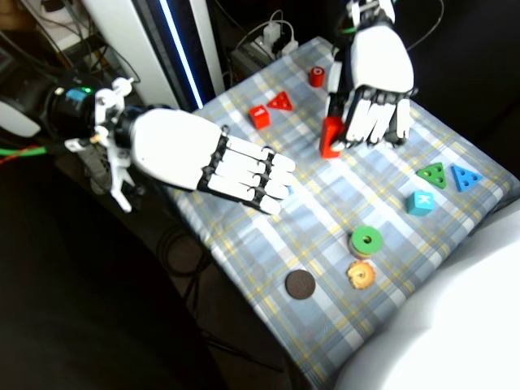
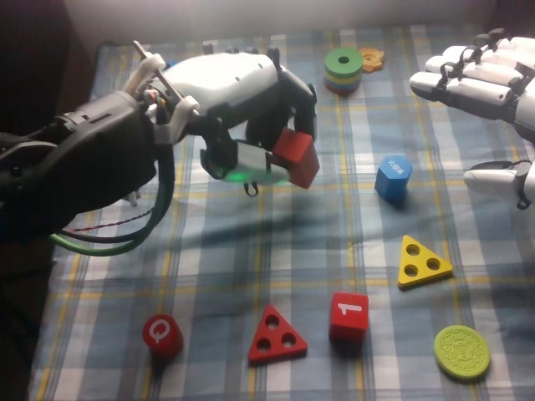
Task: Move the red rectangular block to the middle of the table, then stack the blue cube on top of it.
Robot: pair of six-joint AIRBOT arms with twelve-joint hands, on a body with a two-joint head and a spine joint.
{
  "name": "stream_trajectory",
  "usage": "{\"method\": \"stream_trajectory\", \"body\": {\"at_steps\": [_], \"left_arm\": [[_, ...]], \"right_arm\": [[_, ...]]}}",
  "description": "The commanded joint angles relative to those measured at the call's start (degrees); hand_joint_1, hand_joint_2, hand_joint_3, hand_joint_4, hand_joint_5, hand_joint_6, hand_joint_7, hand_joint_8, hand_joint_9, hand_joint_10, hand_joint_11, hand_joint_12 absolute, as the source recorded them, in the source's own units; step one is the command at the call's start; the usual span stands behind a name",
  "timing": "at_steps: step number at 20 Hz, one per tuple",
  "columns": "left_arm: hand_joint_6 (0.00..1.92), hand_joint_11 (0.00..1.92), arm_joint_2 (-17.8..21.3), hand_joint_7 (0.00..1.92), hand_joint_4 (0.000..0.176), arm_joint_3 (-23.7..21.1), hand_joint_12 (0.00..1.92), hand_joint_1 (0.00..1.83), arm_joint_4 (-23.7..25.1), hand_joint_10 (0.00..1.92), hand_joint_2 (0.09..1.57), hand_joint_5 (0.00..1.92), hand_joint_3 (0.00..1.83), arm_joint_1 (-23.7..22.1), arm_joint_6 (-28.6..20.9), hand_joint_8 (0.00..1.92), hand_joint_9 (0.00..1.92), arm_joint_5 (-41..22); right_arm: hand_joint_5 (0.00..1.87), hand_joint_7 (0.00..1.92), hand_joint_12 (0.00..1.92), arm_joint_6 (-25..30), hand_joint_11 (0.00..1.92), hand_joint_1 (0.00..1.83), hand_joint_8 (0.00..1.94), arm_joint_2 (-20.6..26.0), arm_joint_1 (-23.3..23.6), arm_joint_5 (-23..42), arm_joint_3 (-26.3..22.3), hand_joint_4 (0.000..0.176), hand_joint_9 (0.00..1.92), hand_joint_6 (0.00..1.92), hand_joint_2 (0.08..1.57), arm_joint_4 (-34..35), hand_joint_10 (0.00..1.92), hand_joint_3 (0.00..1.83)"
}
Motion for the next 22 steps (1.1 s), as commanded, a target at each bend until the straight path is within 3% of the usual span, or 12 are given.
{"method": "stream_trajectory", "body": {"at_steps": [1,4,6,7,9,10,12,13,16,18,20,22], "left_arm": [[0.94,0.04,-0.6,0.82,0.0,0.3,1.88,1.21,0.7,1.62,1.18,0.9,0.0,-1.1,0.8,1.48,0.64,-4.0],[1.25,0.0,-1.7,0.74,0.026,1.0,1.43,1.15,0.8,1.09,1.23,0.82,0.0,-1.5,3.2,1.36,0.52,-1.3],[1.34,0.0,-2.4,0.72,0.0,1.5,1.2,1.15,1.2,0.82,1.24,0.81,0.0,-1.7,3.4,1.3,0.54,0.1],[1.4,0.0,-2.8,0.7,0.0,1.7,1.27,1.04,1.3,0.72,1.27,0.72,0.0,-1.7,3.8,0.77,0.54,0.6],[1.3,0.0,-2.9,0.83,0.145,1.6,1.4,0.94,1.2,0.54,1.21,0.77,0.0,-1.6,4.1,0.26,0.59,0.9],[0.78,0.0,-2.9,0.73,0.083,1.5,1.49,0.91,1.2,0.5,1.11,0.51,0.0,-1.5,4.1,0.15,0.48,0.9],[0.24,0.0,-2.8,0.53,0.071,1.3,1.48,0.9,1.3,0.42,1.06,0.39,0.0,-1.5,4.1,0.02,0.27,0.9],[0.04,0.0,-2.7,0.38,0.087,1.2,1.19,0.89,1.3,0.25,1.08,0.36,0.0,-1.4,4.1,0.0,0.2,0.9],[0.01,0.0,-2.1,0.29,0.117,0.4,1.06,0.87,1.3,0.18,1.08,0.32,0.0,-1.2,4.2,0.0,0.16,0.2],[0.0,0.0,-1.1,0.13,0.135,-0.6,0.72,0.8,1.4,0.1,1.09,0.18,0.0,-0.7,4.2,0.0,0.06,-1.1],[0.0,0.0,0.4,0.01,0.172,-2.2,0.07,0.77,1.3,0.0,1.04,0.02,0.0,-0.2,4.2,0.0,0.0,-3.1],[0.0,0.0,3.1,0.0,0.165,-4.4,0.0,0.87,2.0,0.0,0.94,0.0,0.0,0.7,1.5,0.0,0.0,-6.8]], "right_arm": [[0.0,0.0,0.46,-0.1,0.0,0.31,0.0,-0.2,0.3,6.6,0.3,0.0,0.0,0.0,1.34,0.6,0.0,0.0],[0.0,0.0,0.33,-0.1,0.0,0.27,0.0,-0.5,0.2,6.6,0.4,0.0,0.0,0.0,1.35,0.6,0.0,0.0],[0.0,0.0,0.27,-0.1,0.0,0.31,0.0,-0.5,0.2,6.6,0.4,0.0,0.0,0.0,1.35,0.6,0.0,0.0],[0.0,0.0,0.26,-0.1,0.0,0.31,0.0,-0.5,0.2,6.6,0.4,0.0,0.0,0.0,1.35,0.6,0.0,0.0],[0.0,0.0,0.27,-0.1,0.0,0.28,0.0,-0.5,0.2,6.6,0.4,0.0,0.0,0.0,1.35,0.6,0.0,0.0],[0.0,0.0,0.27,-0.1,0.0,0.29,0.0,-0.6,0.2,6.6,0.4,0.0,0.0,0.0,1.35,0.6,0.0,0.0],[0.0,0.0,0.34,-0.1,0.0,0.33,0.0,-0.6,0.2,6.6,0.4,0.0,0.0,0.0,1.34,0.6,0.0,0.0],[0.0,0.0,0.19,-0.1,0.0,0.32,0.0,-0.6,0.2,6.6,0.4,0.0,0.0,0.0,1.33,0.6,0.0,0.0],[0.0,0.0,0.22,-0.1,0.0,0.33,0.0,-0.6,0.2,6.6,0.4,0.0,0.0,0.0,1.33,0.6,0.0,0.0],[0.0,0.0,0.37,0.0,0.0,0.33,0.0,-0.6,0.2,6.6,0.4,0.0,0.0,0.0,1.32,0.6,0.0,0.0],[0.0,0.0,0.33,0.4,0.0,0.35,0.0,-0.6,0.2,6.6,0.4,0.0,0.0,0.0,1.3,0.6,0.0,0.0],[0.0,0.0,0.27,2.5,0.0,0.52,0.0,-0.6,0.2,6.5,0.7,0.0,0.0,0.0,1.25,-0.7,0.0,0.0]]}}
